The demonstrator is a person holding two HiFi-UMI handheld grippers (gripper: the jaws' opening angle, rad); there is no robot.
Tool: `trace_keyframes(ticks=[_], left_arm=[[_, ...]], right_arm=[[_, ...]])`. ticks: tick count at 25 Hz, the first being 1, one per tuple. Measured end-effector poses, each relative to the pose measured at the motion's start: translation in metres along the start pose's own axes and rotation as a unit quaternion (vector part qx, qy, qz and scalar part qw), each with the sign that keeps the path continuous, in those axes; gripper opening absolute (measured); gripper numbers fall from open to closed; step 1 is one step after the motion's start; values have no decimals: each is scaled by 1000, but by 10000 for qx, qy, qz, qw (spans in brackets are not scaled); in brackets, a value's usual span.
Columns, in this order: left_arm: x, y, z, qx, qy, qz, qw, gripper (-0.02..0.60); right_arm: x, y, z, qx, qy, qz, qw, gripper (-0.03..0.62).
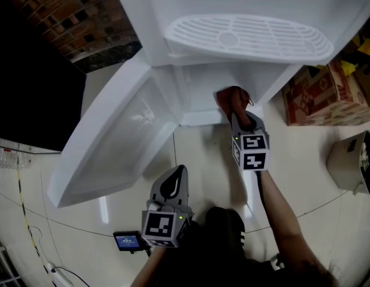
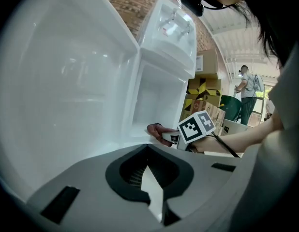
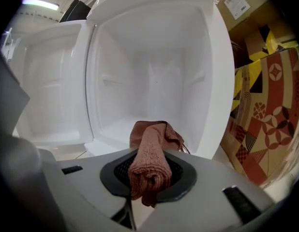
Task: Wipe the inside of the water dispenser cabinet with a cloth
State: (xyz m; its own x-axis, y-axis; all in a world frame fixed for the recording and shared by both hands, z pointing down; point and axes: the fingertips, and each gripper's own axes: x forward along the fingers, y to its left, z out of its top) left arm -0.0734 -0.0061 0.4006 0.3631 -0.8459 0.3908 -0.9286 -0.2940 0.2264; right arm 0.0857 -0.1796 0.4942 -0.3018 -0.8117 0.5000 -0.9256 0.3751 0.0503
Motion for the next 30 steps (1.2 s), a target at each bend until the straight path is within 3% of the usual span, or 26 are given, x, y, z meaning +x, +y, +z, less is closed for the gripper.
trace_keyframes(ticks=[7,15,20,30], left_arm=[[-2,-4,1,45,-36,-19,10000,-20],[1,-3,-2,55,42,-14,10000,-20],[1,-1,-6,81,49,-27,10000,-20],[0,-7,0,27,-17,-12,10000,-20]], right_arm=[[7,-15,47,194,-437,-112,9988,78],[45,-34,80,-172,-449,-555,9973,78],[41,-41,51,60,-54,-697,9975,78],[0,-34,2,285,26,-594,9978,78]])
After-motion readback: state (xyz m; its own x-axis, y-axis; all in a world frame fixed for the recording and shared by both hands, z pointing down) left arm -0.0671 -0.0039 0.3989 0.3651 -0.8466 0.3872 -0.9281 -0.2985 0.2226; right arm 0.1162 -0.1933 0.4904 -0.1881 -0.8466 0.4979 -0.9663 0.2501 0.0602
